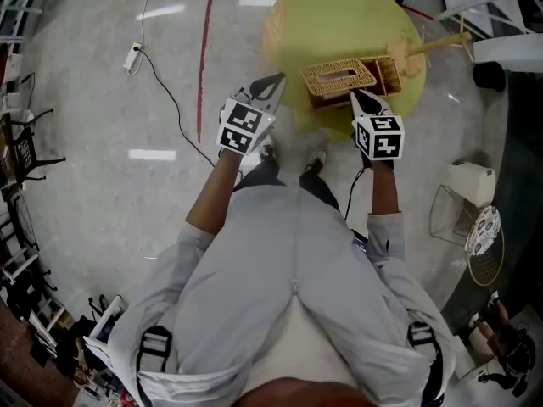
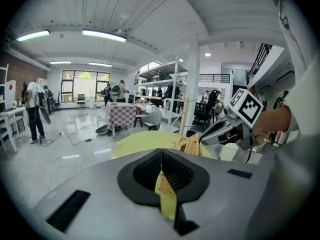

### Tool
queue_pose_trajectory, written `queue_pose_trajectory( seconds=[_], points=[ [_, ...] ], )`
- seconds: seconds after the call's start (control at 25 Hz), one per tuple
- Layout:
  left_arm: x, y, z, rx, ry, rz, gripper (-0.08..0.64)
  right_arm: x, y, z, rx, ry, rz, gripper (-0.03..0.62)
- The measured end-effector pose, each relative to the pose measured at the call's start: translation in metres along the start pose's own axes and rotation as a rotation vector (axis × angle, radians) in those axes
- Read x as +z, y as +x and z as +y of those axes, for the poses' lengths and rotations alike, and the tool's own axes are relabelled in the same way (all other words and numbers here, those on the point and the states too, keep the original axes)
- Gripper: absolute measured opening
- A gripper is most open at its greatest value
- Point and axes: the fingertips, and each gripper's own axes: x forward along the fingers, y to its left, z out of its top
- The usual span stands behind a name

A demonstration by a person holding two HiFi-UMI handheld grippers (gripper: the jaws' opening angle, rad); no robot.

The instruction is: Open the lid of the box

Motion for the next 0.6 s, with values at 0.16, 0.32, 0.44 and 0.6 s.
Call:
queue_pose_trajectory(
  seconds=[0.16,0.32,0.44,0.6],
  points=[
    [0.015,0.004,0.018,-0.017,0.008,-0.028,0.029,0.03,0.005,-0.006,-0.038,-0.008,-0.03,0.038],
    [0.024,0.009,0.034,-0.021,0.009,-0.039,0.029,0.054,0.013,-0.013,-0.063,-0.029,-0.05,0.038],
    [0.026,0.02,0.049,-0.002,-0.001,-0.042,0.029,0.066,0.027,-0.021,-0.056,-0.046,-0.054,0.038],
    [0.029,0.036,0.065,0.044,-0.029,-0.029,0.029,0.085,0.045,-0.03,-0.009,-0.074,-0.064,0.038]
  ],
)
